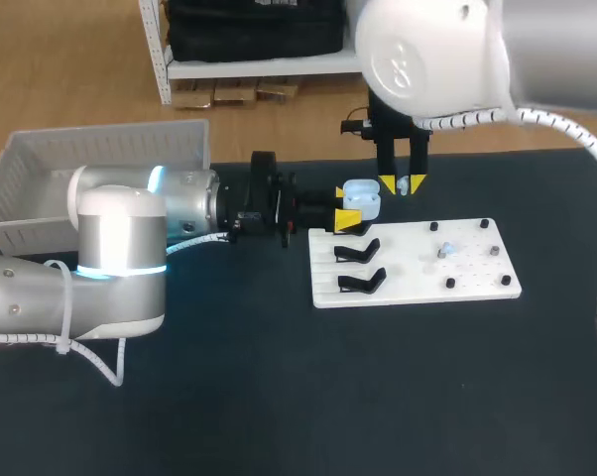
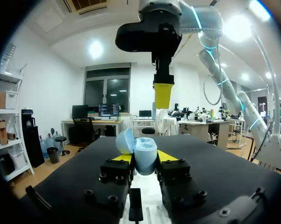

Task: Pick up each earbud case from the left stands, insert the matching earbuds, close the lid, and place the case in the box.

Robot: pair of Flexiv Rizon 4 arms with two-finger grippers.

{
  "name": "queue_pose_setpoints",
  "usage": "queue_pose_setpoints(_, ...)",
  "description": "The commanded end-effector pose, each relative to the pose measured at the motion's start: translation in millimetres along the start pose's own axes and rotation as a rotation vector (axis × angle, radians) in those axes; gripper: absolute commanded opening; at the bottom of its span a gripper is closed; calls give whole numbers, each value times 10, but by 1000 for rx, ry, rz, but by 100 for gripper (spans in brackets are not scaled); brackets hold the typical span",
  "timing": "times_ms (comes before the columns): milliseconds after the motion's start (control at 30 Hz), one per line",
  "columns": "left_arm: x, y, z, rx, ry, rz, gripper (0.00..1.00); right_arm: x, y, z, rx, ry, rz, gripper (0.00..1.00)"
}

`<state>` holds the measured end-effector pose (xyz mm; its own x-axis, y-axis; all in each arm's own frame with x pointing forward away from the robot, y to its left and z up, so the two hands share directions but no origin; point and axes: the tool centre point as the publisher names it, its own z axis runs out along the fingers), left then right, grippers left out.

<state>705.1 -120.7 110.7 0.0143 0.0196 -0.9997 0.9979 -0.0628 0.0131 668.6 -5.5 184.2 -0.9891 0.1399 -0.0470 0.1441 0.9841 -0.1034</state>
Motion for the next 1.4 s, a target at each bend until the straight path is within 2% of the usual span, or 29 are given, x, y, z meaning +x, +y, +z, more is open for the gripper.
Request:
queue_pose_setpoints(33,17,4,2,-1,-5,4,0,20,-5,3,0,-6,2,0)
queue_pose_setpoints(167,17,4,2,-1,-5,4,0,37,110,27,9,-3,76,0)
queue_pose_setpoints(267,17,4,2,-1,-5,4,0,-18,127,60,32,40,176,0)
queue_pose_setpoints(333,17,4,2,-1,-5,4,0,-79,130,69,1,99,260,0)
queue_pose_setpoints(467,17,4,2,-1,-5,4,0,-133,128,51,-59,142,331,0)
queue_pose_setpoints(900,17,4,2,-1,-5,4,0,-139,120,39,-75,140,337,0)
queue_pose_setpoints(1400,29,-11,26,-9,-6,30,0,-143,220,-29,-93,167,346,0)
